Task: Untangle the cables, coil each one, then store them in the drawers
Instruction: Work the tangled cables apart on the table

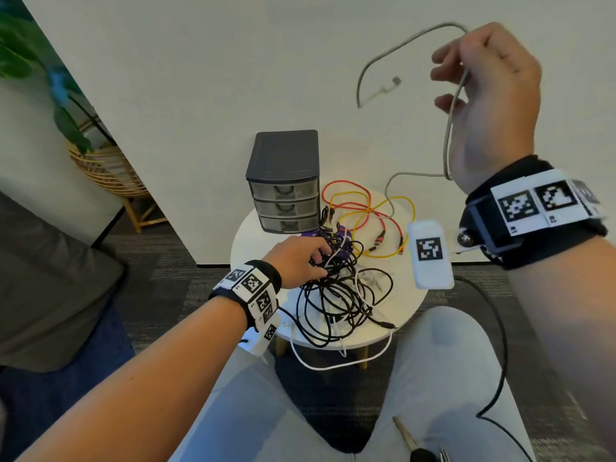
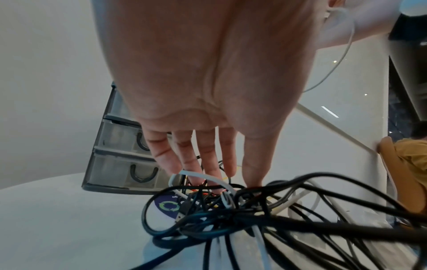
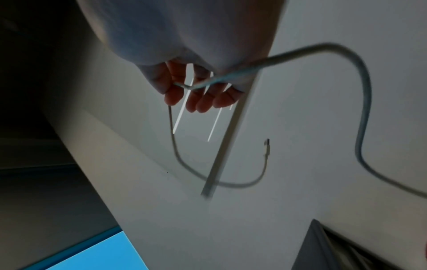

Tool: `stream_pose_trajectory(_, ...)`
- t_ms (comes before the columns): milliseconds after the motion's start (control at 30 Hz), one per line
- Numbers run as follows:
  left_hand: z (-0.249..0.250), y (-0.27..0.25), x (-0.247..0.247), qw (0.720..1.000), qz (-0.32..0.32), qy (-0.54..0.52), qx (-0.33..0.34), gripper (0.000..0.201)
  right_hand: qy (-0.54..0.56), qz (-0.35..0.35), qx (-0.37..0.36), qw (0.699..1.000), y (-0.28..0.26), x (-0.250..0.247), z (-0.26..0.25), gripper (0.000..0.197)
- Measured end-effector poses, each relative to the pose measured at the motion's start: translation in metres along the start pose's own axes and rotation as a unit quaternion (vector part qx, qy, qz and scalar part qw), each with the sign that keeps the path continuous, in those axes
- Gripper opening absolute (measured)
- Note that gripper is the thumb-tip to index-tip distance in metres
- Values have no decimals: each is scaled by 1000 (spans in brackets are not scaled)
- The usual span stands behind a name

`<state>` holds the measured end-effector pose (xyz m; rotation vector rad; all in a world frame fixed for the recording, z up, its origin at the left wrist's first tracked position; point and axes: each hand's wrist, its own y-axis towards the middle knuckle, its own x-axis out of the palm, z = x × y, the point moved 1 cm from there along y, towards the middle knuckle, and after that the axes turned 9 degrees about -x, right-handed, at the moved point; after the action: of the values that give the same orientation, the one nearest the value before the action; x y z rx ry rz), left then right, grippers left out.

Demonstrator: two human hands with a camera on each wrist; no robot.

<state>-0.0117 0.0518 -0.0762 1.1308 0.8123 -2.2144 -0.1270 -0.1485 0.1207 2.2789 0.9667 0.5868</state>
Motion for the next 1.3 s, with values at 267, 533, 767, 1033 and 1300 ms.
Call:
stream_pose_trajectory(267,18,7,-1,997,25,69,-26,21,-20,-54,20,998,-10,-5,3,26)
stream_pose_trajectory(533,31,20,12,987,39,143,-65,21,-119,-140,153,971,-31,-8,52,27)
stream_pose_trajectory(767,21,23,19,994,47,20,-98,15,-296,-374,273,836,-74,-19,114,26)
stream_pose_trajectory(1033,16,16,6,980,109,-154,-61,23,-388,-477,150,774,-101,4,157,14)
stream_pose_trajectory(1300,11,13,2,979,115,-170,-16,23,-414,-504,130,747,-109,16,173,19)
